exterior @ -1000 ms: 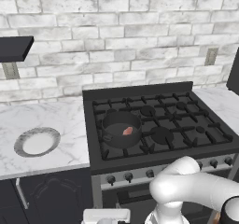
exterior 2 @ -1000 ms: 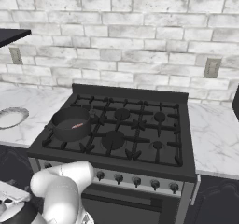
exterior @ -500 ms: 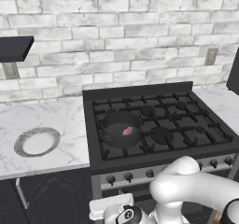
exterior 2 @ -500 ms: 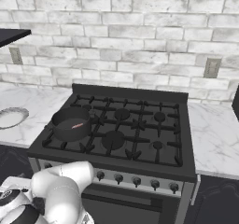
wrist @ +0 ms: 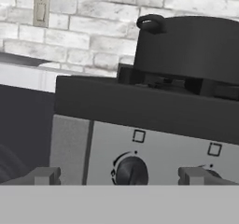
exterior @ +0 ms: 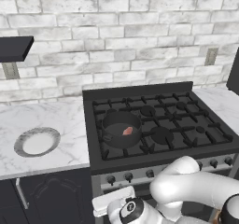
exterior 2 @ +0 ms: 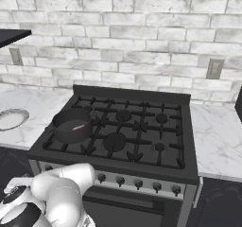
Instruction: Retrieve the frozen meat and place it in the pot on a burner. Then turn the burner on.
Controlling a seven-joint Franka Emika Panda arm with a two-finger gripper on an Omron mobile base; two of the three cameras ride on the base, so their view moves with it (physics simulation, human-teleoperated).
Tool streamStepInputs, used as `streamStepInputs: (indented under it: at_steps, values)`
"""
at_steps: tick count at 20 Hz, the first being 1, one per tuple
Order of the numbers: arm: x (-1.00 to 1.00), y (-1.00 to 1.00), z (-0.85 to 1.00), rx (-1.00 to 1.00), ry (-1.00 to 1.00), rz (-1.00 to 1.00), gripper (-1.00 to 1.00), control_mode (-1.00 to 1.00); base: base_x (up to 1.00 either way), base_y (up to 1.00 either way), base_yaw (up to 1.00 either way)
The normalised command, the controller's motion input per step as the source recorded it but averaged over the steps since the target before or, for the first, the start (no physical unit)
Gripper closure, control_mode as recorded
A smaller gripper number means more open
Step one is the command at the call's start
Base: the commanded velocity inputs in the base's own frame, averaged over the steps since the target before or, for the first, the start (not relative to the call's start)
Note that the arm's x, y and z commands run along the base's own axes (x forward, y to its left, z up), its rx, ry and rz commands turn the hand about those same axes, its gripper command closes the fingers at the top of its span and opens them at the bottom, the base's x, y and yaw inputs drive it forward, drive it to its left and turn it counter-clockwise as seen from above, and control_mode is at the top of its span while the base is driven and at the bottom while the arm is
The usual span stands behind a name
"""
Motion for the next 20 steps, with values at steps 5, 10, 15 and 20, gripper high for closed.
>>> streamStepInputs:
  at_steps: [5, 10, 15, 20]
  values:
    - [0.00, -0.04, -0.28, 0.08, 0.00, -0.16, -1.00, -1.00, 0.00, 0.00, 0.00]
    - [0.02, 0.04, -0.07, 0.04, 0.00, -0.18, -1.00, -1.00, 0.00, 0.00, 0.00]
    - [0.00, 0.14, -0.01, 0.01, 0.00, -0.15, -1.00, -1.00, 0.00, 0.00, 0.00]
    - [0.03, 0.00, -0.08, 0.00, -0.03, -0.11, -1.00, -1.00, 0.00, 0.00, 0.00]
